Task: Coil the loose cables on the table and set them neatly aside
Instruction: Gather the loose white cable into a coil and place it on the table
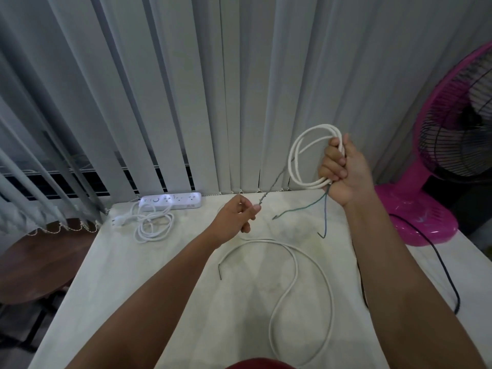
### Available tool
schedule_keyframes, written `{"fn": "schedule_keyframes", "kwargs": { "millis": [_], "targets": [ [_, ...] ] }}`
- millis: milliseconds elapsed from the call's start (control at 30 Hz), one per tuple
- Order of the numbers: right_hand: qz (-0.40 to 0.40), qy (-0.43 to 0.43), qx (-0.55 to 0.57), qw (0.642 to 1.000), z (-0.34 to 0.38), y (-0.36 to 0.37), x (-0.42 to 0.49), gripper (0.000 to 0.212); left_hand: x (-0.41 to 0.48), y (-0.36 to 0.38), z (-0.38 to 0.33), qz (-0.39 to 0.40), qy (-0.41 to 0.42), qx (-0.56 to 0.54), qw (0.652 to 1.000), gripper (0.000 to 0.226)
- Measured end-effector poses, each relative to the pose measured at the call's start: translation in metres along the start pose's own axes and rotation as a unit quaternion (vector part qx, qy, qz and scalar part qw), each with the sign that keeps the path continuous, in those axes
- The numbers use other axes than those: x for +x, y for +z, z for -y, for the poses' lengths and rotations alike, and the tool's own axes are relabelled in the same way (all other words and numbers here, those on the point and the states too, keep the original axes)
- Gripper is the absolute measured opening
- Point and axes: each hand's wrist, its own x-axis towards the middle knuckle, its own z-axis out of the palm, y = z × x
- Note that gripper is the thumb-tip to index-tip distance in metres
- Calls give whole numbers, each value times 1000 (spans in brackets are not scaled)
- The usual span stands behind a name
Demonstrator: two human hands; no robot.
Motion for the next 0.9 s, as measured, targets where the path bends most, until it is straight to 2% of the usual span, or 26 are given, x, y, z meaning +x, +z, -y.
{"fn": "schedule_keyframes", "kwargs": {
  "millis": [100, 233, 267, 367, 433, 533, 600, 667, 733, 833, 900],
  "targets": [
    [-31, -21, 15, 999, 2, -8, 3, 42, 0, -3, 6, 19, 5, 15, 1000, 14],
    [-29, -12, 0, 1000, 3, -13, 5, 42, 1, -6, 16, 12, 11, 138, 990, 14],
    [-16, -1, -11, 1000, 5, -12, 5, 42, 0, -8, 18, -6, 12, 131, 991, 14],
    [12, 16, -53, 998, 10, -8, 6, 41, -2, -18, 20, -83, -14, -33, 996, 9],
    [-2, 7, -58, 998, 8, -4, 8, 41, -1, -25, 14, -105, -38, -97, 989, 11],
    [-55, -23, -54, 997, 0, 0, 12, 42, 1, -30, 3, -102, -78, -50, 990, 15],
    [-96, -53, -111, 988, -10, 5, 15, 41, 1, -29, -6, -69, -82, 36, 994, 15],
    [-135, -85, -243, 957, -26, 12, 19, 39, 1, -24, -17, 10, -58, 202, 978, 16],
    [-118, -98, -377, 914, -48, 18, 19, 37, -1, -14, -31, 84, -30, 328, 941, 20],
    [-35, -94, -515, 851, -83, 19, 19, 32, -6, -4, -59, 156, 0, 350, 924, 18],
    [-25, -93, -609, 788, -97, 15, 18, 32, -9, -3, -74, 185, 23, 337, 923, 19]
  ]
}}
